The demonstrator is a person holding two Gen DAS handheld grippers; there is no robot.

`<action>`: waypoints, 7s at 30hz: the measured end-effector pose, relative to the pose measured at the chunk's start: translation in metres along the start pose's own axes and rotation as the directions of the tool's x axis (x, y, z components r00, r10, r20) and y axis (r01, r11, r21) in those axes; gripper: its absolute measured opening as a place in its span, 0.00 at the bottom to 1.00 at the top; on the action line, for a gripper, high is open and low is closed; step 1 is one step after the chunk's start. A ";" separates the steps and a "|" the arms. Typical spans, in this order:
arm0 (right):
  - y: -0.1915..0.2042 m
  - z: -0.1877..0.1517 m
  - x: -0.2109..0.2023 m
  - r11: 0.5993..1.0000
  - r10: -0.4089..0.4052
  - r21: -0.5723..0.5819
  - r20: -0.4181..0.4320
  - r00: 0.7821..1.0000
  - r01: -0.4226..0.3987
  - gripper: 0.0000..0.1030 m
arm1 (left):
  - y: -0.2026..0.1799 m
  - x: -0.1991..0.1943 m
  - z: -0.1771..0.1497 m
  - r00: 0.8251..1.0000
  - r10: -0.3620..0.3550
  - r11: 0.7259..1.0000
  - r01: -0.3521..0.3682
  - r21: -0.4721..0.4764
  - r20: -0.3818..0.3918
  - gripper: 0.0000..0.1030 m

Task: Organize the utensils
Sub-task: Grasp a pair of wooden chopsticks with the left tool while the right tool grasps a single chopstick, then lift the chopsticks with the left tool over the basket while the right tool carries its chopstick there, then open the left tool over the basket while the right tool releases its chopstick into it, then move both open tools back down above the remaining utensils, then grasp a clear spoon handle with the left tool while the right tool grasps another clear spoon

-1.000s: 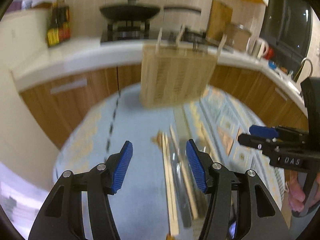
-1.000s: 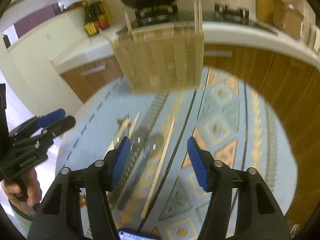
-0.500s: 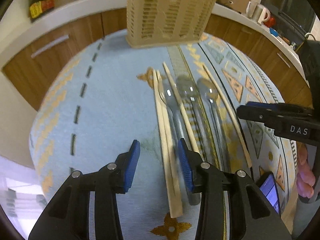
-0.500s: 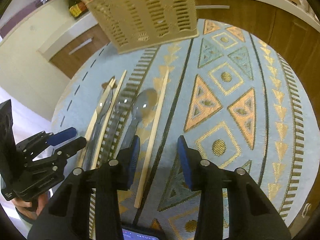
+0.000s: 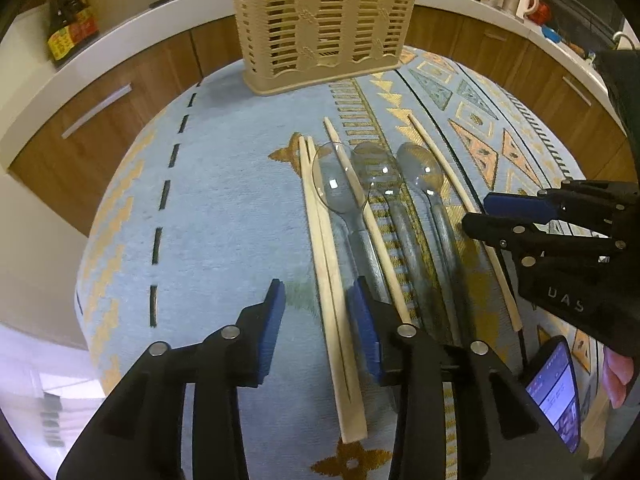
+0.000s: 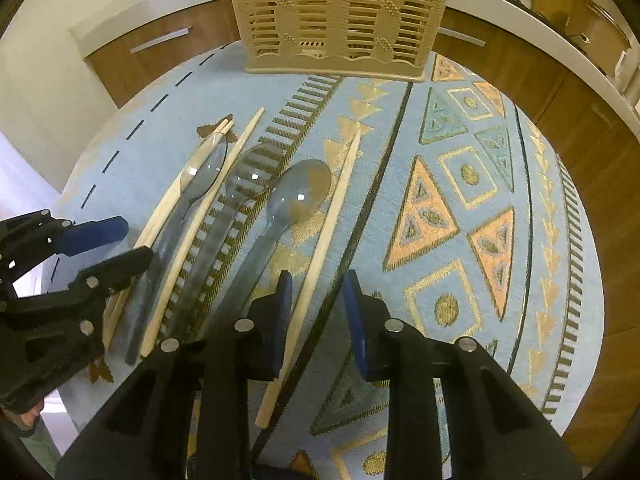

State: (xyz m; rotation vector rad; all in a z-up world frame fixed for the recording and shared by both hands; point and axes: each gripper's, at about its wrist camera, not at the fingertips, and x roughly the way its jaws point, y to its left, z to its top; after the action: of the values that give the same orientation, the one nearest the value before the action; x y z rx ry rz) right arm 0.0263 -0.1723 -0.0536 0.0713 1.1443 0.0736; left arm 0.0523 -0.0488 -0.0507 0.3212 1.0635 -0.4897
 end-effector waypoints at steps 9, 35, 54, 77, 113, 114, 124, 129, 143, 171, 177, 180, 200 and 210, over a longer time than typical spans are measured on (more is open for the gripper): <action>-0.008 0.011 0.004 0.999 0.042 -0.025 -0.041 0.998 -0.043 0.05 | 0.005 0.006 0.016 0.999 0.043 0.999 -0.043 0.001 -0.007 0.10; -0.067 0.008 -0.007 0.989 0.108 0.110 -0.074 0.991 -0.100 0.19 | 0.066 -0.038 -0.019 0.965 -0.099 0.946 0.167 -0.278 0.241 0.10; -0.032 0.015 -0.016 0.991 0.086 -0.094 -0.068 0.994 -0.092 0.04 | 0.052 -0.065 0.001 0.939 -0.078 0.967 0.152 -0.202 0.334 0.10; -0.087 0.161 -0.148 0.958 0.221 -0.010 0.656 0.721 -0.285 0.04 | 0.089 -0.134 0.185 0.601 -0.160 0.927 0.364 -0.090 0.783 0.10; -0.089 0.173 -0.094 0.997 -0.030 0.068 0.749 0.662 -0.032 0.05 | 0.075 -0.044 0.169 0.637 -0.112 0.961 0.264 -0.080 0.762 0.24; -0.091 0.168 -0.098 0.997 -0.023 0.069 0.748 0.663 -0.043 0.05 | 0.076 -0.047 0.167 0.637 -0.111 0.961 0.265 -0.081 0.763 0.30; -0.106 0.112 -0.144 0.987 0.026 0.087 0.733 0.680 -0.132 0.18 | 0.080 -0.080 0.149 0.643 -0.115 0.948 0.298 -0.108 0.757 0.50; -0.111 0.084 -0.160 0.985 0.032 0.096 0.723 0.690 -0.146 0.18 | 0.078 -0.090 0.177 0.688 -0.210 0.946 0.323 -0.034 0.695 0.53; -0.143 0.068 -0.143 0.967 0.051 0.145 0.694 0.718 -0.209 0.18 | 0.076 -0.023 0.286 0.872 -0.312 0.946 0.322 0.037 0.376 0.04; -0.119 0.011 -0.169 0.963 0.066 0.134 0.725 0.686 -0.234 0.62 | 0.063 -0.086 0.146 0.685 -0.135 0.977 0.211 -0.017 0.716 0.45; -0.092 0.000 -0.161 0.970 0.112 0.109 0.599 0.793 -0.219 0.62 | 0.074 -0.098 0.104 0.760 -0.196 0.938 0.330 -0.108 0.620 0.71; -0.077 -0.001 -0.142 0.969 0.140 0.110 0.501 0.854 -0.223 0.62 | 0.078 -0.090 0.077 0.835 -0.182 0.920 0.331 -0.210 0.519 0.70; -0.035 -0.024 -0.031 0.946 0.228 0.214 0.088 0.970 -0.242 0.43 | 0.012 0.002 0.015 0.987 -0.143 0.975 0.154 -0.163 0.078 0.39; -0.028 -0.017 -0.028 0.951 0.238 0.187 0.070 0.969 -0.247 0.41 | 0.002 0.017 0.025 0.992 -0.123 0.984 0.125 -0.125 0.029 0.11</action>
State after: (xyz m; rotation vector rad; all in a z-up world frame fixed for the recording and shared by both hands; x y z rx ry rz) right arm -0.0005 -0.2029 -0.0380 0.3861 1.0886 0.1777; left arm 0.0788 -0.0633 -0.0538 0.1380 1.0931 -0.5330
